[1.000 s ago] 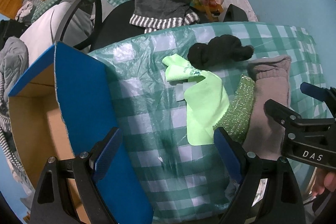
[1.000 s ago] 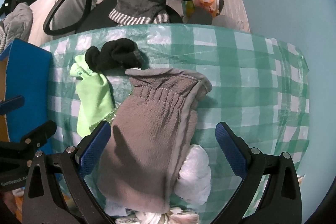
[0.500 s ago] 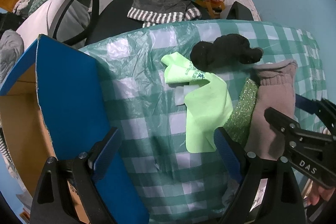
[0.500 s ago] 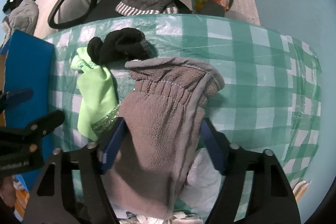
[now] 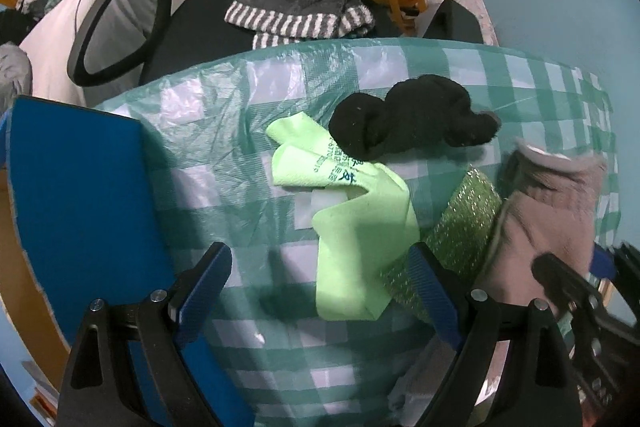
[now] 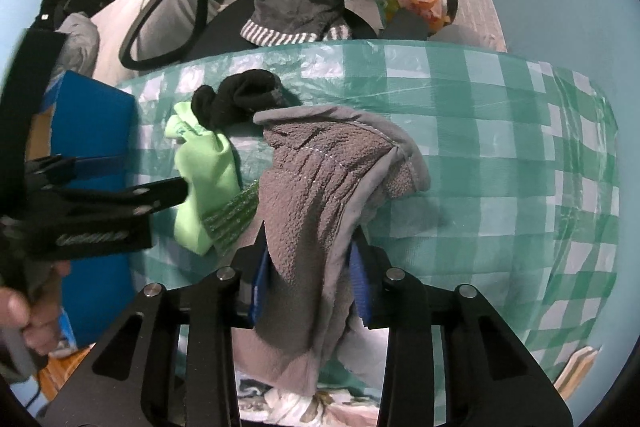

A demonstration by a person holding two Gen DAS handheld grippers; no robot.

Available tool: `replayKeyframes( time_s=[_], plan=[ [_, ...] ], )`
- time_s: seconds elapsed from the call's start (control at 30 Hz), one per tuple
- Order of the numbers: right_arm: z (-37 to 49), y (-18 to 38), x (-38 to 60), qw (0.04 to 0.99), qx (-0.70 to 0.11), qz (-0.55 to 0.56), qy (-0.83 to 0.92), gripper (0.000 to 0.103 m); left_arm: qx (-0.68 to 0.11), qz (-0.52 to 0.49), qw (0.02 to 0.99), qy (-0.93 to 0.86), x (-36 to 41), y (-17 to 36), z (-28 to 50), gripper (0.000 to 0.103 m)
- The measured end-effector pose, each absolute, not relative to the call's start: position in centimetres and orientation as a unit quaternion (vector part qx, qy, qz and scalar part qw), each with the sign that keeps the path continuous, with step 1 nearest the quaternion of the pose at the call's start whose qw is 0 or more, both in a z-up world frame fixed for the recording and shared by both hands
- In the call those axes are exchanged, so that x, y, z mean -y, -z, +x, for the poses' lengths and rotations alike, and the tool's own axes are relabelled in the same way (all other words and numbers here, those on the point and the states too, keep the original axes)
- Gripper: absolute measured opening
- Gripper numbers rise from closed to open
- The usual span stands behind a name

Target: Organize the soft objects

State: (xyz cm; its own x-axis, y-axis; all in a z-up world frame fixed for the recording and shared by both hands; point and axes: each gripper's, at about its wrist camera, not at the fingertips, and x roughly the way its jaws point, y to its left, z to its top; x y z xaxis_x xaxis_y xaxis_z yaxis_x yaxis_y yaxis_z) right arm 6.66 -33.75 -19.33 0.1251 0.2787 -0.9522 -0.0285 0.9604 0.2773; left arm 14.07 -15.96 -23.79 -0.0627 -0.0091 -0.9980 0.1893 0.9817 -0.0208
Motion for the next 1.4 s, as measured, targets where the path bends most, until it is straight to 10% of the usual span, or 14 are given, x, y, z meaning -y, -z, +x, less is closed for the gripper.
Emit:
replayKeyframes(
  time_s=[0.37,0.87,1.4],
  plan=[
    [5.4,18.5,34.9,0.751,-0.640,0.111,-0.114,0.029,-0.735,0.051,0.674,0.054,16.7,25.6,15.0,0.089],
    [5.2,17.0,35.4,0.764,-0.626,0.107,-0.117,0.029,-0.733,0.007,0.676,0.076,15.6,25.6,13.6,0.014],
    [5.0,14.5,35.0,0.781,-0.605,0.090,-0.129,0.029,-0.692,0.037,0.716,0.082,14.3,20.9,11.0,0.010]
  ],
)
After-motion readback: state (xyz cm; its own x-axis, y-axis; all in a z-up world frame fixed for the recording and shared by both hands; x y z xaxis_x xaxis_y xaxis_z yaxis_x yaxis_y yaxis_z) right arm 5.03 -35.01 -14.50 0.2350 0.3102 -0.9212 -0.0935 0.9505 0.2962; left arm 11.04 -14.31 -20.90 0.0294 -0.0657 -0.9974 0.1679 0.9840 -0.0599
